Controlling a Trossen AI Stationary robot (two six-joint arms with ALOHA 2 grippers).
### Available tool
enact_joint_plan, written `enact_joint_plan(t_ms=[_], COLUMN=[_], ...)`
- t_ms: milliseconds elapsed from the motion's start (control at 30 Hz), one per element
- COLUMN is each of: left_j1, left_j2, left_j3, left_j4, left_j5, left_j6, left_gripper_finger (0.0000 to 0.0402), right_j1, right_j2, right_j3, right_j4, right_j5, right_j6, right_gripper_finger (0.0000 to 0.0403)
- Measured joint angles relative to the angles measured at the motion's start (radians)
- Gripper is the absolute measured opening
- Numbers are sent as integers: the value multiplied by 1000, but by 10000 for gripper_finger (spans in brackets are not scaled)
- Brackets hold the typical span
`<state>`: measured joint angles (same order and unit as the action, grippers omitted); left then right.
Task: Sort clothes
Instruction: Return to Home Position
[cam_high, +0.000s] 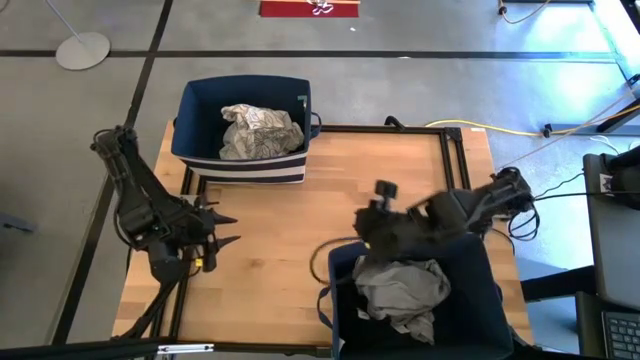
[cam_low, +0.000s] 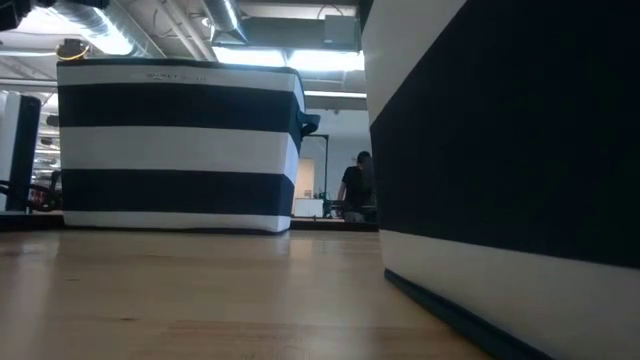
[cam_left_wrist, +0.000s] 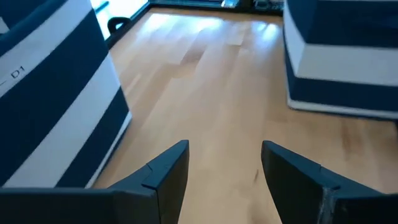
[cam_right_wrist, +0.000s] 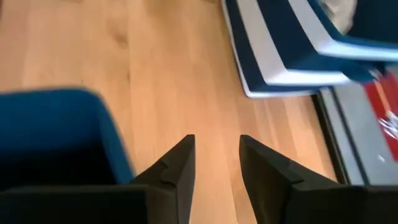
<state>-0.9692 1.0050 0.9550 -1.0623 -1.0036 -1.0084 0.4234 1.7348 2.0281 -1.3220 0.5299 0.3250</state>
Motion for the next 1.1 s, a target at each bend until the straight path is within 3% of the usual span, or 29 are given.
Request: enact_joint_plan(t_ms=[233,467,567,700,900,1100], left_j1=[109,208,239,309,419,473], left_j2=[-2,-65,-116,-215,-393,-547], left_j3=[0,0,-25,-135,-330,-516], left_j4=[0,44,164,411,712,918], left_j5=[37,85,125,255,409,417], left_j6=[133,286,421,645,843,939], left_gripper_finger=[130,39,8,6,3,3], right_j1=[-195,-328,-359,-383,-424,-423], right_j2=[0,0,0,-6,-94,-276], right_j3=[0,0,0,-39,-246,-585], right_j4=[210,285,287,365,521,756], right_j5=[-257,-454,-501,-591,-674,-642], right_j6=[-267,-382,-407,-456,-488,-446], right_gripper_finger=[88,60,53,51,50,50])
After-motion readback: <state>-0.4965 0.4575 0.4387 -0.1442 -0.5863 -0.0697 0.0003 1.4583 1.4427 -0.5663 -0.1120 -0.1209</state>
